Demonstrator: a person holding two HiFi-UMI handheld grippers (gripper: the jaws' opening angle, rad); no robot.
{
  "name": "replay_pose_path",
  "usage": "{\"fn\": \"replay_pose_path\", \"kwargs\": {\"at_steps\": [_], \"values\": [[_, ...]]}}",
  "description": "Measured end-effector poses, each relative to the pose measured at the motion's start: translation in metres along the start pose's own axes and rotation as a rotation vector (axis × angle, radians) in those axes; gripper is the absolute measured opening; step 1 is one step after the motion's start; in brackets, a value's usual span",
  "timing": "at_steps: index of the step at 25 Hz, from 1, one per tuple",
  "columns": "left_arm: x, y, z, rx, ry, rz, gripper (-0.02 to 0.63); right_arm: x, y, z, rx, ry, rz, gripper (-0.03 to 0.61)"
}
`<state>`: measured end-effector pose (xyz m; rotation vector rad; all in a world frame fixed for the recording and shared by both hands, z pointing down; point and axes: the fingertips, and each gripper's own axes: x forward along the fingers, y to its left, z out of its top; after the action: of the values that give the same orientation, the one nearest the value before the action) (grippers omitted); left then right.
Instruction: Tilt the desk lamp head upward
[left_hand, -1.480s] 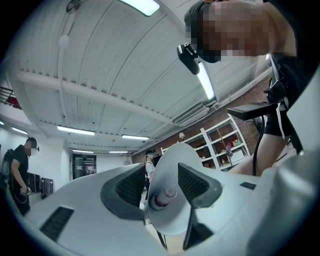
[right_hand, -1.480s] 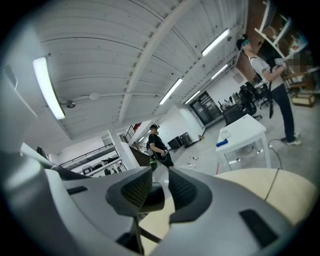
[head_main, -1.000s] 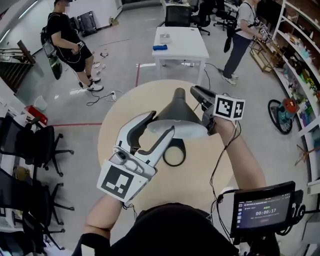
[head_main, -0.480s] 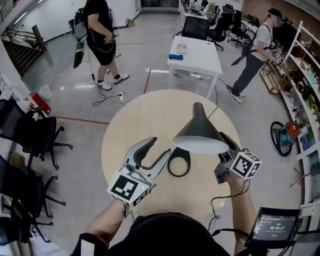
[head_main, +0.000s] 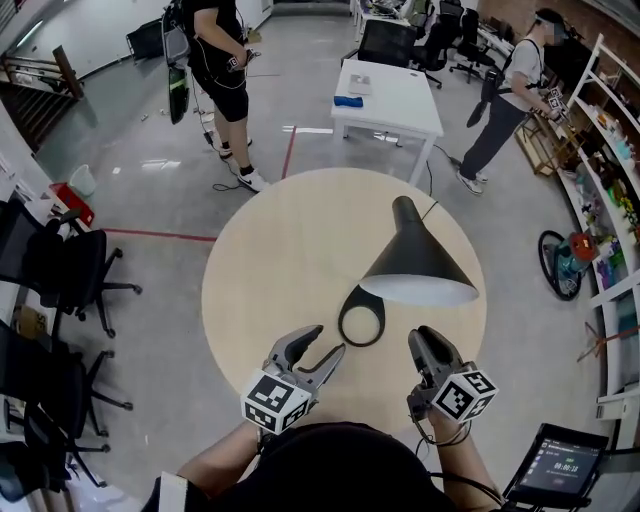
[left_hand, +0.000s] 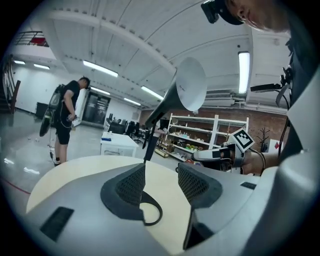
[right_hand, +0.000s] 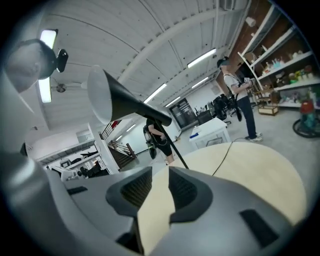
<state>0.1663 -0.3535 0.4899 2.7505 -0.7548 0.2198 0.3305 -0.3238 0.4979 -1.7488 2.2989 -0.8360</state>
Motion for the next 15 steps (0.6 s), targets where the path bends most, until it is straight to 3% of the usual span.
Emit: {"fn": "replay_pose_path", "kwargs": {"at_steps": [7,15], "values": [[0.012,-0.024,-0.005,-0.026,0.009,-0.063,0.215,-0.01,0.021,-0.009,-0.139,0.01,-0.029,0.107],[0.016,-0.05,-0.018,-0.033,0.051,-0.079,0.215,-0.014,0.032,-0.027,-0.137,0.04,0.017,0.107]]}}
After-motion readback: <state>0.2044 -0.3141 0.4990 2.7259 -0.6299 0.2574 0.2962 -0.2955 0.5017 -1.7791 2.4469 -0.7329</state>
